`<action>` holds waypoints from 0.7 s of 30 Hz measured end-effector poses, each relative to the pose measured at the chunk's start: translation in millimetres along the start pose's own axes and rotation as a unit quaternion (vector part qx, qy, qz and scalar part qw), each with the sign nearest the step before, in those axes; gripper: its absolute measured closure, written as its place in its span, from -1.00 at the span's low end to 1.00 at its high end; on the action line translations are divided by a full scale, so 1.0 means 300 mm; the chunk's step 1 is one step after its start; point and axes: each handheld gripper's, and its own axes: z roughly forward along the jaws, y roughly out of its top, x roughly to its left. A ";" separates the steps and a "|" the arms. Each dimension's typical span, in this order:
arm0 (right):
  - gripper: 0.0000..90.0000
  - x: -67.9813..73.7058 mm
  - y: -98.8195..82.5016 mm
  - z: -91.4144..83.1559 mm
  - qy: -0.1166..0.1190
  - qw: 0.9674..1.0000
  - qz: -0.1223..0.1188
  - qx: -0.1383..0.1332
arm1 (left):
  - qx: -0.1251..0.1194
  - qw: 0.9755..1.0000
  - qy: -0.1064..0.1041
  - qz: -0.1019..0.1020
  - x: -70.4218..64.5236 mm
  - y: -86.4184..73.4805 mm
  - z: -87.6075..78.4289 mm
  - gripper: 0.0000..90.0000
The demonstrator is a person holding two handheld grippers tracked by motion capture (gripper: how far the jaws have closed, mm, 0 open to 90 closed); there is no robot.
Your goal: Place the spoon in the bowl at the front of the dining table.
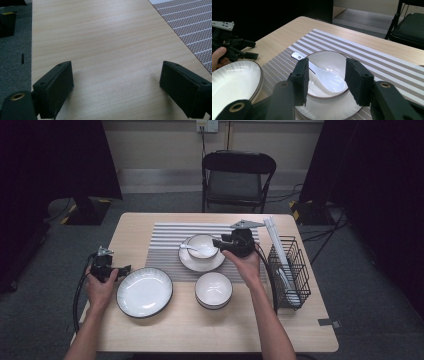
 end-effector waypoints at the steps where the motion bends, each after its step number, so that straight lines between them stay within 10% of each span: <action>1: 0.21 -0.002 -0.002 -0.005 -0.001 1.000 0.002 0.001 | 0.001 1.000 0.000 0.000 0.000 0.000 0.000 -0.76; 21: 0.11 -0.068 0.007 -0.116 -0.033 0.999 0.017 -0.015 | 0.001 1.000 0.001 0.000 0.000 0.000 0.000 -0.76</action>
